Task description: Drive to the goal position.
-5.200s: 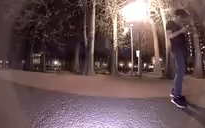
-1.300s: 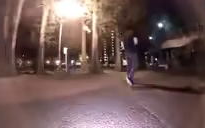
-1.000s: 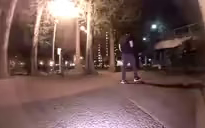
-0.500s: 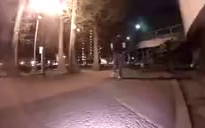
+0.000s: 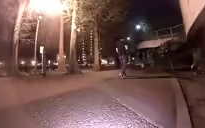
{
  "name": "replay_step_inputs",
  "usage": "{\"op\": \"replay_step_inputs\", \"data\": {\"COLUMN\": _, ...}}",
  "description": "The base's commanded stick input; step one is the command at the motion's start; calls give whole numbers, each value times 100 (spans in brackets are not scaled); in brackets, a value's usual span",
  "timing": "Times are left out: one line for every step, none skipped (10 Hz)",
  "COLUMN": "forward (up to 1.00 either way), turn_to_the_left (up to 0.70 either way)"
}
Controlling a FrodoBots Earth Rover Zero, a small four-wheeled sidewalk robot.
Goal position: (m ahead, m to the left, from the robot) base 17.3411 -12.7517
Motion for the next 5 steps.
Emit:
{"op": "replay_step_inputs", "data": {"forward": 45, "turn_to_the_left": -27}}
{"op": "replay_step_inputs", "data": {"forward": 45, "turn_to_the_left": -27}}
{"op": "replay_step_inputs", "data": {"forward": 45, "turn_to_the_left": -27}}
{"op": "replay_step_inputs", "data": {"forward": 45, "turn_to_the_left": -27}}
{"op": "replay_step_inputs", "data": {"forward": 45, "turn_to_the_left": -27}}
